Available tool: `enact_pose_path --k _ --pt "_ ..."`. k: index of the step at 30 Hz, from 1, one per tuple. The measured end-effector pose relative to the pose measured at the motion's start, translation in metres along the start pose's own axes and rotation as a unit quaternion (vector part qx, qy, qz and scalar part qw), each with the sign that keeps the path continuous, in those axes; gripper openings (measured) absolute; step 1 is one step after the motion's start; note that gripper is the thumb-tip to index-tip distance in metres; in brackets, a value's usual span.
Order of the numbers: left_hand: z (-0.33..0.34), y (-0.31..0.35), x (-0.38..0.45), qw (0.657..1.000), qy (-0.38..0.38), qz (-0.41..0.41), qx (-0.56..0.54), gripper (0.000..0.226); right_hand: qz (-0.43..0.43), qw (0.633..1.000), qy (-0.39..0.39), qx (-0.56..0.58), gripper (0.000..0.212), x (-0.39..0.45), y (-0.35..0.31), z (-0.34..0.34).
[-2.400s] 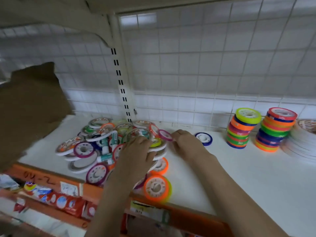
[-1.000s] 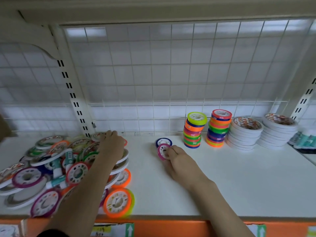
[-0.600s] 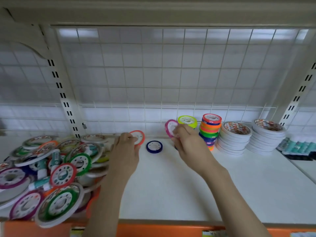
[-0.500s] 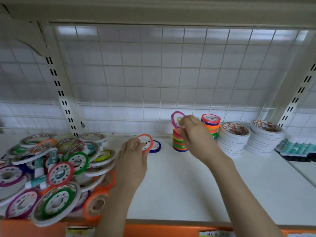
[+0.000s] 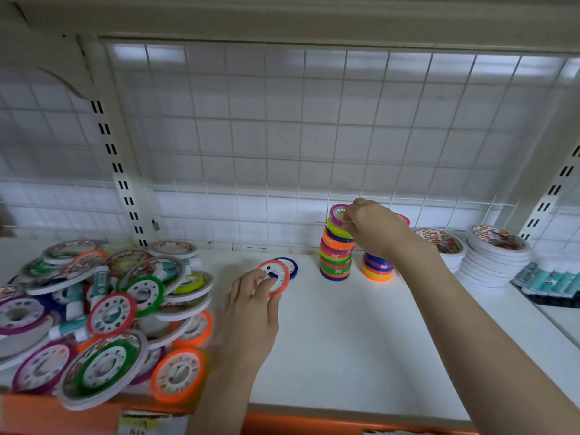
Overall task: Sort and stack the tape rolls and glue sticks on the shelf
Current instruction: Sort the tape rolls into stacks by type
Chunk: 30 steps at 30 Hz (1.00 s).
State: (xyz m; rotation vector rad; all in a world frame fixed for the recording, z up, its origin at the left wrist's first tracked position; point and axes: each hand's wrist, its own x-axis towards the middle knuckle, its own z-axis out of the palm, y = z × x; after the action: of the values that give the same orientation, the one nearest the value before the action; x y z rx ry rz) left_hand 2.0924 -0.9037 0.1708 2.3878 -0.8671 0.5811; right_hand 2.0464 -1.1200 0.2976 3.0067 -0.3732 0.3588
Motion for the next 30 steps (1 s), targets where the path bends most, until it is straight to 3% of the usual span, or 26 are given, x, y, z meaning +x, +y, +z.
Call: enact_pose_path --k 5,11,13,17,20,25,30 --pt "0.0 0.001 -0.002 0.999 -0.029 -0.02 0.004 0.029 -0.017 1.0 0.003 -0.02 0.019 0.004 0.001 0.005" --pt "0.004 0.0 0.0 0.999 -0.031 -0.015 0.011 0.026 -0.008 0.999 -0.022 0.036 0.031 -0.001 0.004 0.004" --pt "0.002 0.002 0.003 1.0 -0.021 -0.001 0.015 0.024 -0.012 0.998 0.014 0.063 0.034 -0.008 0.007 0.007" --pt "-0.001 0.001 0.02 0.998 0.006 0.039 0.045 0.021 -0.005 0.981 0.17 0.096 0.03 -0.037 0.008 0.021" --pt "-0.001 0.005 0.039 0.997 -0.044 0.022 0.056 0.027 0.002 0.969 0.223 0.11 0.025 -0.067 0.003 0.045" --pt "0.022 0.008 0.065 0.986 -0.135 0.013 0.093 0.035 0.042 0.982 0.135 0.126 0.027 -0.104 -0.004 0.093" --pt "0.035 0.009 0.077 0.974 -0.181 0.015 0.139 0.034 0.066 0.99 0.035 0.122 0.045 -0.118 -0.011 0.122"
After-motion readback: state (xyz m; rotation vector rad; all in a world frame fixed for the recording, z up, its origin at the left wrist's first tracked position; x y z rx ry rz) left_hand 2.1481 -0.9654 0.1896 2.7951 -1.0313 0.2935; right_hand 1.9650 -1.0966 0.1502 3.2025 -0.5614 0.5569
